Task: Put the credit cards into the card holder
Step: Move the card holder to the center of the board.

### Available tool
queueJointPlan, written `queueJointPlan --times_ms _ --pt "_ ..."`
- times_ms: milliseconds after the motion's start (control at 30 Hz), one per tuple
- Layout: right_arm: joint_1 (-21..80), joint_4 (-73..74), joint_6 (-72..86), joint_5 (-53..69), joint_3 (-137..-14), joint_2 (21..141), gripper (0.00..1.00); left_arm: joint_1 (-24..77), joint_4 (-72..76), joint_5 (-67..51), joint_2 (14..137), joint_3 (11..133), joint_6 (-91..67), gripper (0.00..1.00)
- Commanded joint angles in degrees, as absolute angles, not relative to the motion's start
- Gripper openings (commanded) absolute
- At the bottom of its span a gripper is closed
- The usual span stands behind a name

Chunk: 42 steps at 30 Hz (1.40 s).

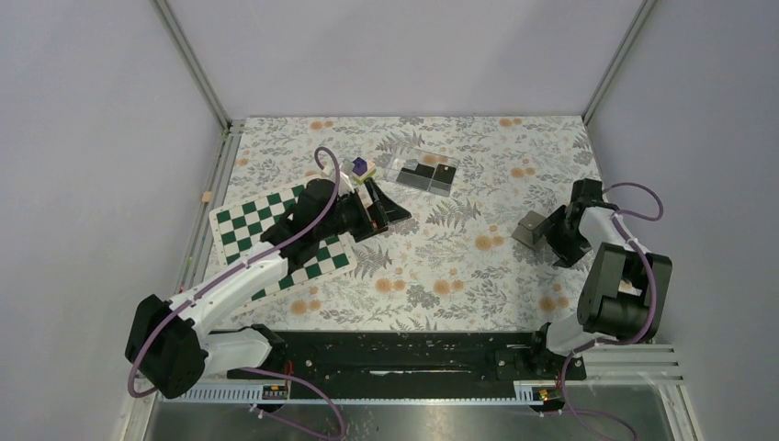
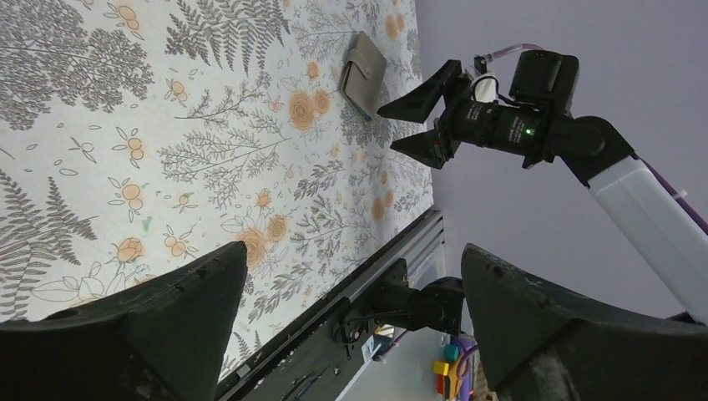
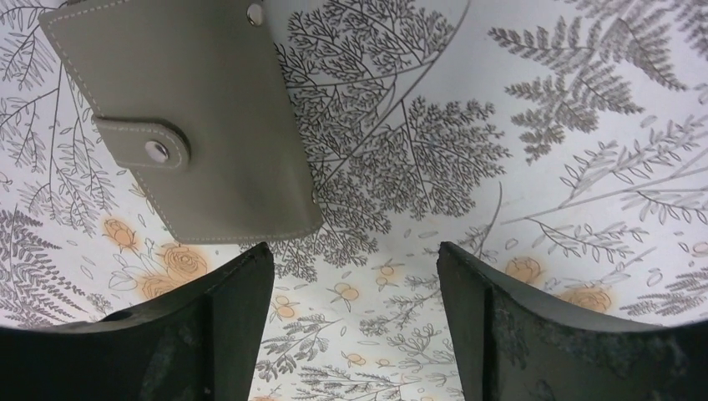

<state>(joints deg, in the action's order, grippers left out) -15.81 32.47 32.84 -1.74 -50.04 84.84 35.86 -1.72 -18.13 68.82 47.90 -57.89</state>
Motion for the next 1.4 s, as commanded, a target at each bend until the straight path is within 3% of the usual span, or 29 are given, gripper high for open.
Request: queueJointPlan --times_ms 0,367,567,800,933,1367 --pt "-16.1 31.7 31.2 -0.2 -53.5 89.3 0.77 35.9 -3.5 -14.2 64.5 50.5 -55.9 0.99" --pt "-16.0 35.0 27.6 3.6 -58.9 96.9 0.67 35.7 -8.2 -11.9 62.5 52.2 -54.1 0.99" --pt "-16.0 35.9 26.6 5.6 -60.2 97.9 0.27 35.8 -9.6 -11.4 62.2 52.6 -53.8 0.99" --pt "-15.4 36.3 25.1 9.2 -58.7 96.7 0.15 35.8 -10.2 -11.6 63.0 52.4 -54.1 0.99" --pt "-13.8 37.4 24.0 10.8 -58.3 94.6 0.01 35.8 -10.7 -11.9 64.0 52.1 -54.6 0.99" --pt "-1.1 40.3 24.7 18.1 -55.1 86.3 0.00 35.9 -8.8 -16.0 71.5 51.1 -56.7 0.99"
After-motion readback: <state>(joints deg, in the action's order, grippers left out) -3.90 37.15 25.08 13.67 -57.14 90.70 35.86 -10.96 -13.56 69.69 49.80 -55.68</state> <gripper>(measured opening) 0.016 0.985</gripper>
